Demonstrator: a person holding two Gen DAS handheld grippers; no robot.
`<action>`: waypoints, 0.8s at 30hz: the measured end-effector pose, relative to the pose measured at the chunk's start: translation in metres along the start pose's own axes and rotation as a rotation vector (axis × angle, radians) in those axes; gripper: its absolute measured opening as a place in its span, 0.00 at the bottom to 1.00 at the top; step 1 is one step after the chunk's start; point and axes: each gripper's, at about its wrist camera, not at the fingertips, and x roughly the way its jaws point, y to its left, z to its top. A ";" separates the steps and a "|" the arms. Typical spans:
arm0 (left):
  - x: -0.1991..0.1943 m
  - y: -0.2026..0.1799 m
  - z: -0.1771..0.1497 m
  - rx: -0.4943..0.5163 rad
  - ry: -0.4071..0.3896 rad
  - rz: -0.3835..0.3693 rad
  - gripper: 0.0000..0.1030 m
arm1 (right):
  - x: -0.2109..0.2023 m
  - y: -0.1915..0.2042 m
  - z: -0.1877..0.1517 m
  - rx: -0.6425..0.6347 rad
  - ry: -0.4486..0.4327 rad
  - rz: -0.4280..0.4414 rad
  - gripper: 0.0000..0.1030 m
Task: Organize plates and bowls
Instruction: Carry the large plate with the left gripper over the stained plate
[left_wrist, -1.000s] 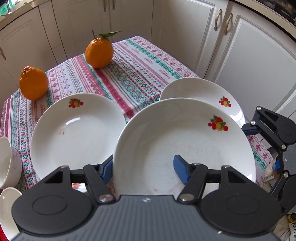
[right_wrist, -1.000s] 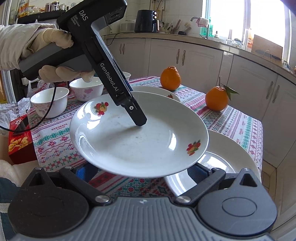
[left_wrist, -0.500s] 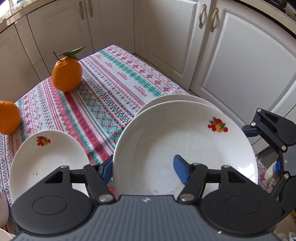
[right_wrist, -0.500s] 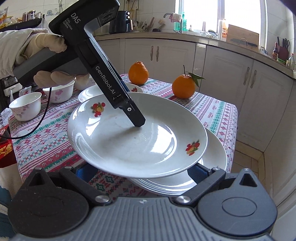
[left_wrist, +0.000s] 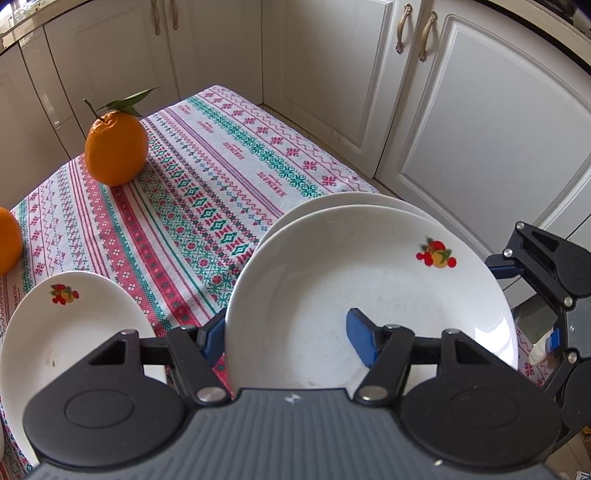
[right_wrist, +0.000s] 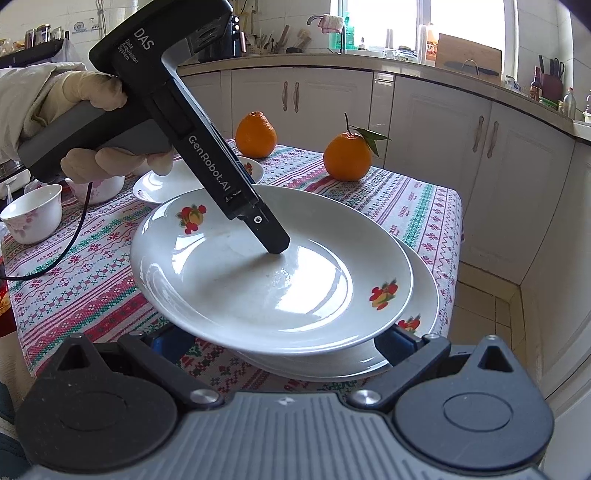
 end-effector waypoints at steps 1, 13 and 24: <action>0.000 0.001 0.000 -0.001 -0.001 -0.003 0.63 | 0.000 0.000 0.000 0.001 0.001 -0.002 1.00; 0.011 0.005 0.004 -0.009 0.009 -0.014 0.64 | -0.001 -0.002 0.001 0.033 0.014 -0.008 1.00; 0.010 0.007 0.005 -0.018 0.006 -0.019 0.65 | -0.004 -0.004 0.001 0.041 0.010 -0.011 1.00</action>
